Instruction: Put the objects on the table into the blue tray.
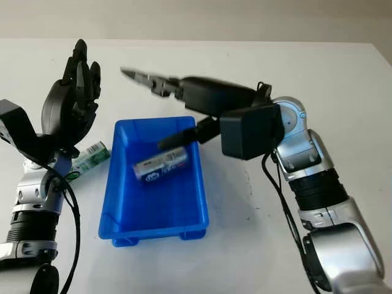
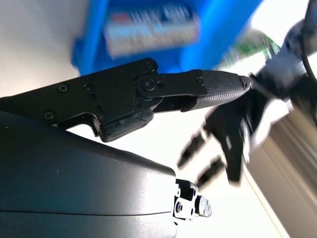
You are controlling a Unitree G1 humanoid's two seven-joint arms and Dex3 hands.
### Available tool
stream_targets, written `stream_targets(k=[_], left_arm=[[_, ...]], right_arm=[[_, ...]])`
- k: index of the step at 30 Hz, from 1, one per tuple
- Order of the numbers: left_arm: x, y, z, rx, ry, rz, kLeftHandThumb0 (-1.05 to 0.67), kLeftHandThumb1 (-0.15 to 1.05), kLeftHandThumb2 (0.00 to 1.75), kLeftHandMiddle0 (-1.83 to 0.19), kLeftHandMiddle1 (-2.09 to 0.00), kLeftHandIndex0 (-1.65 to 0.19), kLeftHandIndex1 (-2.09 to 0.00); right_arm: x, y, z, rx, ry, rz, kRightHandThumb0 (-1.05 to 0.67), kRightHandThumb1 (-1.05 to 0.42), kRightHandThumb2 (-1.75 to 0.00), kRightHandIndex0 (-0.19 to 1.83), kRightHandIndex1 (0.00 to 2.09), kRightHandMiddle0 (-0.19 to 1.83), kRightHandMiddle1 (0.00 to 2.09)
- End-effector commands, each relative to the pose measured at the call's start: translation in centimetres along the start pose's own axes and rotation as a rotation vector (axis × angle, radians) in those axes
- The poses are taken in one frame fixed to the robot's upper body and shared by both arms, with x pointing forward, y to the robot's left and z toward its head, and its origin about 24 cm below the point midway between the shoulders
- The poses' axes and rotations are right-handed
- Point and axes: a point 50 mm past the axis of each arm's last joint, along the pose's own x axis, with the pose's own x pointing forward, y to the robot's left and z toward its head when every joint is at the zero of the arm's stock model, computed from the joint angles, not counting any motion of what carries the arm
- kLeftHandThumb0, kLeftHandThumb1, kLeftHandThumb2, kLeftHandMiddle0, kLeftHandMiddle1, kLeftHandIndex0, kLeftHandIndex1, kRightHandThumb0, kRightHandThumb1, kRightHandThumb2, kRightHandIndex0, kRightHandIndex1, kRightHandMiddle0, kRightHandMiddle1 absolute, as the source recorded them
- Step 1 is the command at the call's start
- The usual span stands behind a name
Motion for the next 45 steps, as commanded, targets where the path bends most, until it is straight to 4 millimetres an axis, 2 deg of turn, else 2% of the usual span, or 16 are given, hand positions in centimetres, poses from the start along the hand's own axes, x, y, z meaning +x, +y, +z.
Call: stream_targets(k=[1,5,8,14,20,28,33,41,45], left_arm=[[0.1,0.0,0.3,0.006,-0.022,0.000,-0.74,1.05,0.68,0.19,0.00,0.19,0.00],[0.1,0.1,0.4,0.012,-0.022,-0.002,-0.74,1.05,0.68,0.19,0.00,0.19,0.00],[0.0,0.3,0.5,0.019,-0.020,-0.001,-0.74,1.05,0.68,0.19,0.00,0.19,0.00],[0.1,0.5,0.5,0.020,-0.021,0.001,-0.75,1.05,0.67,0.19,0.00,0.19,0.00],[0.2,0.5,0.6,0.029,-0.015,-0.009,-0.75,1.05,0.67,0.19,0.00,0.19,0.00],[0.3,0.5,0.7,0.031,-0.012,-0.009,-0.75,1.05,0.67,0.19,0.00,0.19,0.00],[0.2,0.6,0.8,0.033,-0.011,-0.011,-0.76,1.05,0.67,0.19,0.00,0.19,0.00],[0.0,0.8,1.1,0.059,-0.013,-0.010,-0.75,1.05,0.67,0.19,0.00,0.19,0.00],[-0.7,0.7,2.7,0.170,-0.029,0.049,-0.73,1.05,0.63,0.19,-0.02,0.19,0.00]], right_arm=[[-0.9,-1.0,-0.6,0.047,0.013,-0.122,-0.85,-1.05,-0.46,-0.19,0.00,-0.19,0.00],[-1.9,-1.9,-2.2,0.153,0.060,-0.292,-0.89,-1.05,-0.54,-0.19,0.00,-0.19,0.00],[-3.5,-2.1,-4.0,0.240,0.162,-0.439,-0.85,-1.05,-0.61,-0.19,0.00,-0.19,0.00],[-5.9,-0.9,-7.5,0.443,0.337,-0.619,-0.79,-1.05,-0.61,-0.19,0.00,-0.19,0.00],[-7.1,1.2,-9.5,0.588,0.409,-0.724,-0.76,-1.05,-0.64,-0.19,0.00,-0.19,0.00],[-8.0,3.6,-10.8,0.682,0.482,-0.787,-0.73,-1.05,-0.65,-0.19,0.00,-0.19,0.00],[-8.0,4.6,-11.0,0.723,0.490,-0.782,-0.69,-1.05,-0.67,-0.19,0.00,-0.19,0.00],[-7.5,4.7,-10.7,0.716,0.499,-0.787,-0.71,-1.05,-0.66,-0.19,0.00,-0.19,0.00],[-7.5,4.5,-10.5,0.697,0.491,-0.784,-0.72,-1.05,-0.64,-0.19,0.00,-0.19,0.00]])
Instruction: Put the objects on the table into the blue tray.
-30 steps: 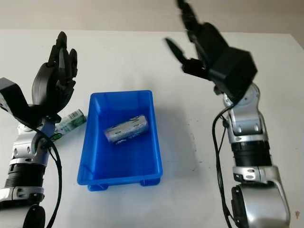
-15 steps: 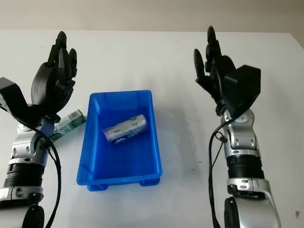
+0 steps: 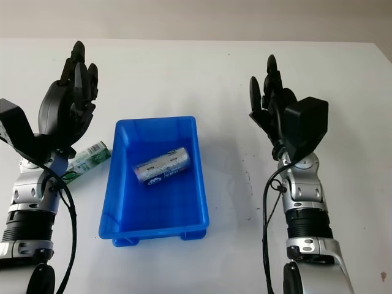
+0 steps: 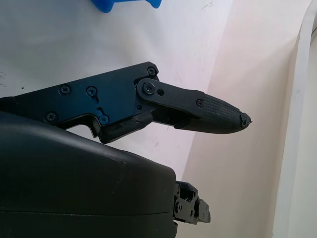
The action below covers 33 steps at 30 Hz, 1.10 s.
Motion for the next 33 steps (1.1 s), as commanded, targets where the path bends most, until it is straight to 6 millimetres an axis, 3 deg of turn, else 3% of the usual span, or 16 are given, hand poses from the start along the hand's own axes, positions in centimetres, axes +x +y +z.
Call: stream_targets(k=[1,4,10,13,16,22,33], left_arm=[[-0.6,0.4,1.6,0.091,-0.026,0.026,-0.71,1.05,0.61,0.17,-0.03,0.18,-0.01],[-1.5,0.8,3.5,0.193,-0.040,0.033,-0.64,1.05,0.60,0.18,-0.02,0.19,-0.01],[-3.0,2.8,6.3,0.441,0.020,0.102,-0.65,1.05,0.42,0.12,-0.06,0.12,-0.05],[-4.2,3.8,7.7,0.576,0.054,0.079,-0.76,1.05,0.28,0.12,-0.05,0.11,-0.05],[-5.4,4.3,8.5,0.608,0.125,0.055,-0.74,1.04,0.13,0.13,-0.05,0.13,-0.04],[-7.0,5.4,8.6,0.722,0.233,0.044,-0.74,1.01,0.06,0.07,-0.07,0.09,-0.07],[-9.6,6.4,7.6,0.713,0.409,0.064,-0.74,0.96,0.05,0.11,-0.05,0.13,-0.05]], right_arm=[[-0.1,0.0,0.4,-0.014,-0.018,0.003,-0.72,-1.05,-0.64,-0.19,0.00,-0.19,0.00],[-0.1,0.0,0.5,-0.025,-0.019,0.007,-0.72,-1.05,-0.64,-0.19,0.00,-0.19,0.00],[-0.1,0.2,0.4,-0.030,-0.014,0.018,-0.71,-1.05,-0.64,-0.19,0.00,-0.19,0.00],[-0.2,0.3,0.3,-0.028,-0.006,0.016,-0.72,-1.05,-0.65,-0.19,0.00,-0.19,0.00],[-0.2,0.3,0.2,-0.021,-0.002,0.011,-0.71,-1.05,-0.64,-0.19,0.00,-0.19,0.00],[-0.1,0.4,0.0,-0.024,0.010,0.025,-0.72,-1.05,-0.64,-0.19,0.00,-0.19,0.00],[-0.2,0.3,0.1,-0.019,0.010,0.017,-0.73,-1.05,-0.62,-0.19,0.00,-0.19,0.00]])
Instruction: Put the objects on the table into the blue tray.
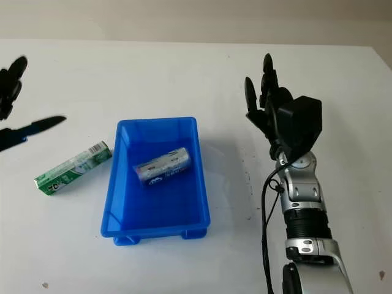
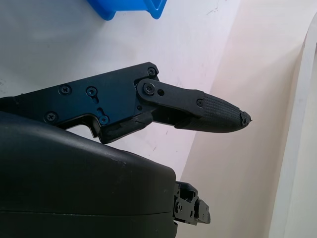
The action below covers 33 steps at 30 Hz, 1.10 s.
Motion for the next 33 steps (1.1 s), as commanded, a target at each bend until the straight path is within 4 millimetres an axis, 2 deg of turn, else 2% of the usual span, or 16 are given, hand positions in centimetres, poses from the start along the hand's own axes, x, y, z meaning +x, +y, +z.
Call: stream_targets(k=[1,6,15,21,22,23,25,26,29,30,31,32,33], left_arm=[[-0.3,0.1,0.0,0.038,0.010,-0.009,-0.74,0.96,0.05,0.11,-0.05,0.13,-0.05],[0.2,-0.9,-1.3,0.050,0.073,-0.065,-0.80,0.97,0.06,0.12,-0.05,0.15,-0.05],[1.1,-4.4,-3.4,0.115,0.114,-0.241,-0.79,0.96,0.05,0.16,-0.05,0.19,-0.01],[1.2,-5.9,-3.7,0.191,0.157,-0.306,-0.86,0.98,0.06,0.07,-0.08,0.16,-0.03],[1.1,-6.1,-3.8,0.205,0.165,-0.316,-0.87,0.98,0.06,-0.04,-0.14,0.16,-0.03],[1.1,-6.3,-3.9,0.217,0.173,-0.327,-0.88,0.99,0.06,-0.11,-0.21,0.15,-0.04],[1.0,-6.7,-4.1,0.244,0.180,-0.340,-0.91,1.00,0.06,-0.03,-0.65,0.16,-0.05],[1.0,-6.8,-4.2,0.269,0.181,-0.339,-0.92,1.00,0.05,0.03,-1.16,0.15,-0.05],[0.8,-7.2,-4.5,0.409,0.166,-0.282,-0.88,0.99,0.05,0.13,-1.77,0.10,-0.08],[0.8,-7.4,-4.6,0.516,0.157,-0.244,-0.87,0.99,0.06,0.11,-1.93,0.07,-0.09],[0.7,-7.6,-4.7,0.608,0.149,-0.211,-0.88,1.02,0.07,0.15,-2.00,0.05,-0.10],[0.7,-7.9,-4.7,0.685,0.138,-0.179,-0.83,1.03,0.07,0.17,-1.97,0.02,-0.11],[0.6,-8.1,-4.8,0.753,0.117,-0.152,-0.80,1.04,0.07,0.18,-2.03,0.00,-0.12]], right_arm=[[-0.2,-0.1,0.1,0.006,-0.007,0.000,-0.73,-1.05,-0.62,-0.19,0.00,-0.19,0.00],[-0.1,-0.1,0.1,-0.002,-0.003,0.002,-0.73,-1.05,-0.62,-0.19,0.00,-0.19,0.00],[-0.1,-0.4,0.4,-0.026,-0.015,0.006,-0.73,-1.05,-0.62,-0.19,0.00,-0.19,0.00],[-0.2,-0.6,0.6,-0.028,-0.022,0.008,-0.71,-1.05,-0.61,-0.19,0.00,-0.19,0.00],[-0.2,-0.6,0.6,-0.031,-0.021,0.007,-0.71,-1.05,-0.61,-0.19,0.00,-0.19,0.00],[-0.2,-0.6,0.6,-0.034,-0.023,0.007,-0.71,-1.05,-0.61,-0.19,0.00,-0.19,0.00],[-0.2,-0.6,0.7,-0.032,-0.027,0.014,-0.71,-1.05,-0.62,-0.19,0.00,-0.19,0.00],[-0.2,-0.6,0.7,-0.029,-0.028,0.016,-0.71,-1.05,-0.62,-0.19,0.00,-0.19,0.00],[-0.1,-0.6,0.6,-0.023,-0.027,0.016,-0.70,-1.05,-0.62,-0.19,0.00,-0.19,0.00],[-0.1,-0.6,0.7,-0.021,-0.028,0.017,-0.70,-1.05,-0.62,-0.19,0.00,-0.19,0.00],[-0.1,-0.6,0.7,-0.017,-0.028,0.018,-0.70,-1.05,-0.62,-0.19,0.00,-0.19,0.00],[-0.1,-0.6,0.7,-0.015,-0.028,0.020,-0.69,-1.05,-0.62,-0.19,0.00,-0.19,0.00],[-0.1,-0.6,0.7,-0.015,-0.029,0.021,-0.69,-1.05,-0.62,-0.19,0.00,-0.19,0.00]])
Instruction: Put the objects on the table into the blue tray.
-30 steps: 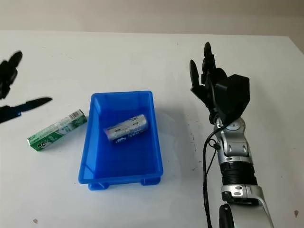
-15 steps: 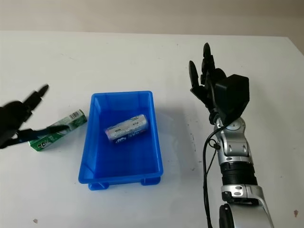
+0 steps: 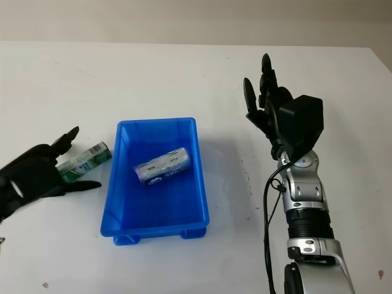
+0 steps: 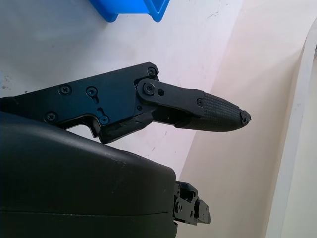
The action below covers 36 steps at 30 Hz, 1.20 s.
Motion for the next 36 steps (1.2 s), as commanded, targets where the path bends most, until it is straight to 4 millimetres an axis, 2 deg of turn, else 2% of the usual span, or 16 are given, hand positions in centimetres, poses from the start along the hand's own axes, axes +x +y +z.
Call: stream_targets(k=[1,2,3,4,5,7,9,12,15,23,27,28,30,31,33,36], left_arm=[[-0.2,-1.5,-0.2,0.124,0.006,0.003,-0.76,1.04,0.07,0.11,-2.06,-0.06,-0.15],[-0.2,-1.7,-0.1,0.162,-0.005,0.028,-0.70,1.05,0.08,-0.01,-2.08,-0.11,-0.47],[-0.1,-1.8,-0.1,0.203,-0.016,0.049,-0.67,1.05,0.10,-0.10,-2.09,0.02,-1.04],[-0.1,-2.0,0.0,0.260,-0.025,0.071,-0.63,1.05,0.12,-0.27,-2.09,0.10,-1.43],[0.0,-2.1,0.0,0.335,-0.029,0.082,-0.60,1.05,0.20,-0.49,-2.09,0.12,-1.72],[0.1,-2.3,0.2,0.453,-0.034,0.108,-0.56,1.05,0.28,-0.71,-2.09,0.10,-1.83],[0.2,-2.4,0.4,0.531,-0.048,0.122,-0.52,1.05,0.36,-0.94,-2.09,0.09,-2.02],[0.4,-2.5,0.6,0.603,-0.048,0.110,-0.50,1.05,0.44,-1.07,-2.09,0.10,-2.09],[0.5,-2.5,0.8,0.638,-0.041,0.085,-0.49,1.05,0.49,-1.06,-2.09,0.06,-2.09],[0.7,-1.0,0.9,0.539,-0.094,0.167,-0.48,1.05,0.46,-1.17,-2.09,-0.10,-2.09],[1.1,1.1,0.9,0.570,-0.084,0.207,-0.50,1.05,0.47,-1.05,-2.09,-0.04,-2.09],[1.2,1.8,0.9,0.549,-0.086,0.232,-0.48,1.05,0.49,-1.01,-2.09,0.08,-2.09],[1.5,3.4,0.8,0.535,-0.076,0.272,-0.50,1.05,0.46,-0.89,-2.09,0.10,-2.09],[1.7,4.0,0.8,0.532,-0.066,0.280,-0.52,1.05,0.46,-0.79,-2.09,0.07,-2.09],[1.9,5.3,0.9,0.511,-0.051,0.311,-0.52,1.05,0.44,-0.72,-2.09,0.03,-2.09],[1.9,8.4,1.0,0.440,-0.030,0.416,-0.52,1.05,0.37,-0.81,-2.09,-0.10,-2.09]], right_arm=[[-0.1,-0.3,0.5,-0.004,-0.027,-0.004,-0.69,-1.05,-0.62,-0.19,0.00,-0.19,0.00],[-0.1,-0.3,0.4,-0.008,-0.026,-0.003,-0.69,-1.05,-0.62,-0.19,0.00,-0.19,0.00],[-0.2,-0.3,0.4,-0.010,-0.025,-0.003,-0.69,-1.05,-0.62,-0.19,0.00,-0.19,0.00],[-0.2,-0.4,0.4,-0.011,-0.023,-0.004,-0.69,-1.05,-0.62,-0.19,0.00,-0.19,0.00],[-0.2,-0.4,0.3,-0.008,-0.021,-0.005,-0.69,-1.05,-0.61,-0.19,0.00,-0.19,0.00],[-0.2,-0.4,0.3,-0.005,-0.021,-0.005,-0.69,-1.05,-0.61,-0.19,0.00,-0.19,0.00],[-0.2,-0.4,0.4,-0.002,-0.025,-0.004,-0.68,-1.05,-0.62,-0.19,0.00,-0.19,0.00],[-0.2,-0.4,0.4,0.010,-0.027,-0.006,-0.68,-1.05,-0.61,-0.19,0.00,-0.19,0.00],[-0.2,-0.4,0.4,0.014,-0.028,-0.005,-0.68,-1.05,-0.60,-0.19,0.00,-0.19,0.00],[-0.2,-0.5,0.3,0.014,-0.029,0.001,-0.69,-1.05,-0.59,-0.19,0.00,-0.19,0.00],[-0.2,-0.4,0.3,0.011,-0.028,-0.003,-0.70,-1.05,-0.58,-0.19,0.00,-0.19,0.00],[-0.2,-0.4,0.3,0.013,-0.027,-0.004,-0.70,-1.05,-0.57,-0.19,0.00,-0.19,0.00],[-0.2,-0.4,0.3,0.014,-0.028,-0.006,-0.70,-1.05,-0.57,-0.19,0.00,-0.19,0.00],[-0.2,-0.4,0.3,0.015,-0.029,-0.006,-0.69,-1.05,-0.57,-0.19,0.00,-0.19,0.00],[-0.2,-0.4,0.3,0.016,-0.029,-0.005,-0.69,-1.05,-0.56,-0.19,0.00,-0.19,0.00],[-0.2,-0.5,0.3,0.019,-0.028,-0.004,-0.70,-1.05,-0.56,-0.19,0.00,-0.19,0.00]])
